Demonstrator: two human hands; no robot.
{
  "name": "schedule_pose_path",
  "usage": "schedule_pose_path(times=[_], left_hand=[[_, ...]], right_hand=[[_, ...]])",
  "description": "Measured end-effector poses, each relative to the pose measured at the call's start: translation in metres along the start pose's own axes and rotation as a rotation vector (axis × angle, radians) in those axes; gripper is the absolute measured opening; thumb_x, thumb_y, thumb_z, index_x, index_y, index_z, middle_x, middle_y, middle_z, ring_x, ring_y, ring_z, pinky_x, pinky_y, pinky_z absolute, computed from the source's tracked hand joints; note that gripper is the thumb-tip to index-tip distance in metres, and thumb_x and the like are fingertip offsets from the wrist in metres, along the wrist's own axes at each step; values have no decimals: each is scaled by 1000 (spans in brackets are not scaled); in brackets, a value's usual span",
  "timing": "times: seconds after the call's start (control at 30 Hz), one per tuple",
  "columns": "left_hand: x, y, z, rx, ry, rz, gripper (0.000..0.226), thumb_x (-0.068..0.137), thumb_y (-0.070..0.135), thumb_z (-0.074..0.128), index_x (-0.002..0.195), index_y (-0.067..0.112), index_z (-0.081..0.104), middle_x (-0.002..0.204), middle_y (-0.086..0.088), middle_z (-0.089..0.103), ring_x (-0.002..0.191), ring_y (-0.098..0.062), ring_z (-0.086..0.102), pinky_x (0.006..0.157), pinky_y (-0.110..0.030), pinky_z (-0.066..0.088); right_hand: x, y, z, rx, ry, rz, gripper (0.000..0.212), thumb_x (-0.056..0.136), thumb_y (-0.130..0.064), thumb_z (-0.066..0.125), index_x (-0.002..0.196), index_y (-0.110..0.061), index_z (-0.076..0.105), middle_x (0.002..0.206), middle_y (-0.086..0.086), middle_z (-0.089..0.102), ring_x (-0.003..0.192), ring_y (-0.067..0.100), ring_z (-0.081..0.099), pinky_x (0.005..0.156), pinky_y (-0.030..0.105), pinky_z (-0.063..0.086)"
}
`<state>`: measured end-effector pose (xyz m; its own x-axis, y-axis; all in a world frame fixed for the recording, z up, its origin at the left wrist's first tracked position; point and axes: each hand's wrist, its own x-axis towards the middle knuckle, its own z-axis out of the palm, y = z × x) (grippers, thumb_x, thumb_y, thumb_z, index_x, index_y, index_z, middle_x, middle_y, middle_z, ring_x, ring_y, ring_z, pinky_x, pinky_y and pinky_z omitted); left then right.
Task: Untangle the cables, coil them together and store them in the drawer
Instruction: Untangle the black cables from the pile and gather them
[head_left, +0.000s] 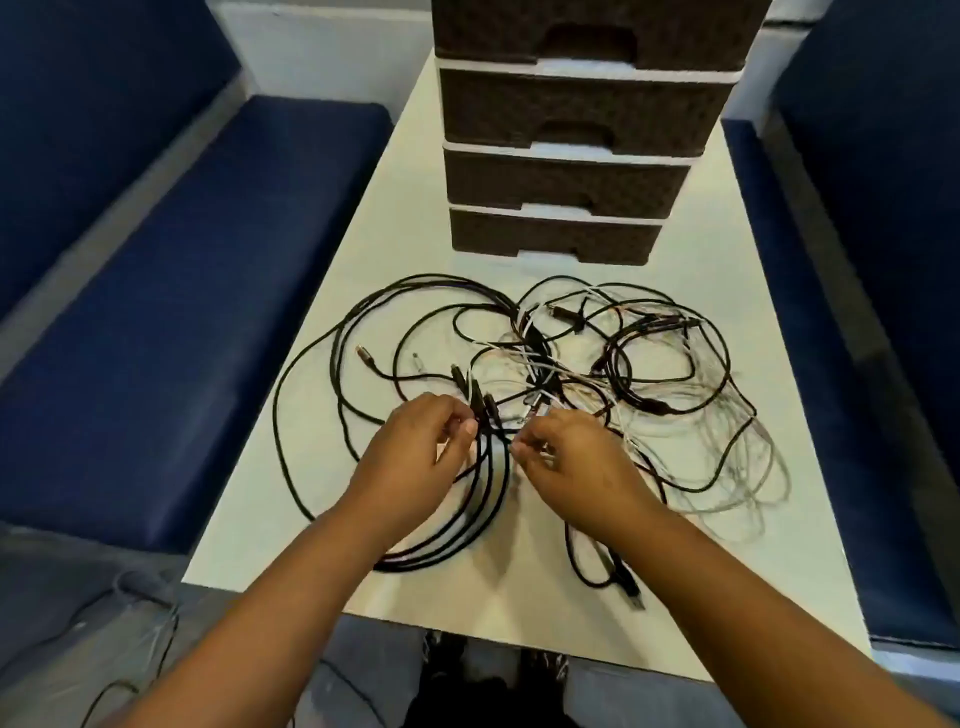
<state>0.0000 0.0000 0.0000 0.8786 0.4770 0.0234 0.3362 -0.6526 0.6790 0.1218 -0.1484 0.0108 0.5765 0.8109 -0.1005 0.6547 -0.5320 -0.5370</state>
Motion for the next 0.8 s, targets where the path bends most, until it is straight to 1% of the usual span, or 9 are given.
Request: schedule_pose_path(times=[0.13,0.2,0.3,0.4,0.47,0.53,0.6,0.7,0.8], left_hand=[[-25,-11,7,147,24,13,14,96,33,53,97,22,62,86,12,55,82,-9,52,70,-28,42],[-38,-15,12,192,-30,24,21,96,40,53,97,22,62,87,10,56,83,-12,53,70,-32,44],[-48,-18,21,290,-142,37,37,87,58,54,101,24,59,92,9,55,85,-13,50,70,-33,43],[-54,-10,29,324,-186,30,28,88,45,58,98,20,54,92,6,48,86,-18,50,66,-30,32],[-55,-3,30,280,-170,-6,16,95,34,50,98,18,50,93,1,51,86,-21,52,65,-30,29],[-55,3,28,180,-158,-62,14,100,33,42,100,19,41,87,-1,53,75,-22,53,60,-33,31],[-54,12,23,116,-149,-36,17,102,35,37,107,18,37,80,-2,56,67,-25,55,55,-38,37],[-54,30,8,19,-141,47,33,100,41,31,123,17,38,87,-3,63,71,-22,59,60,-41,45],[-50,37,-14,-84,-125,119,41,100,46,39,136,28,32,98,8,65,81,-12,61,66,-30,46]], right_hand=[[4,-4,12,7,-96,183,30,96,-40,53,92,-16,69,81,3,69,75,20,60,61,28,40],[4,-6,20,4,-124,229,32,96,-41,53,89,-14,68,79,5,68,74,21,61,62,29,44],[6,-8,28,135,-128,285,30,94,-45,56,83,-18,65,71,2,68,68,20,67,68,35,56],[5,-15,33,356,-179,353,20,92,-40,62,84,-22,64,66,0,69,59,13,68,64,34,58],[1,-17,32,566,-174,407,13,91,-32,66,89,-20,65,68,2,70,56,12,64,63,35,55],[-3,-21,28,810,-166,505,16,90,-28,68,95,-13,64,77,7,68,63,15,64,67,38,54],[-6,-28,19,1055,-227,576,23,91,-29,66,94,-6,63,82,8,67,70,18,66,71,36,55],[-10,-42,2,1205,-315,475,23,95,-25,56,86,-6,65,79,9,67,74,19,63,70,31,53],[-8,-60,-18,1166,-225,355,24,98,-21,50,85,-6,65,81,10,67,78,19,63,75,32,51]])
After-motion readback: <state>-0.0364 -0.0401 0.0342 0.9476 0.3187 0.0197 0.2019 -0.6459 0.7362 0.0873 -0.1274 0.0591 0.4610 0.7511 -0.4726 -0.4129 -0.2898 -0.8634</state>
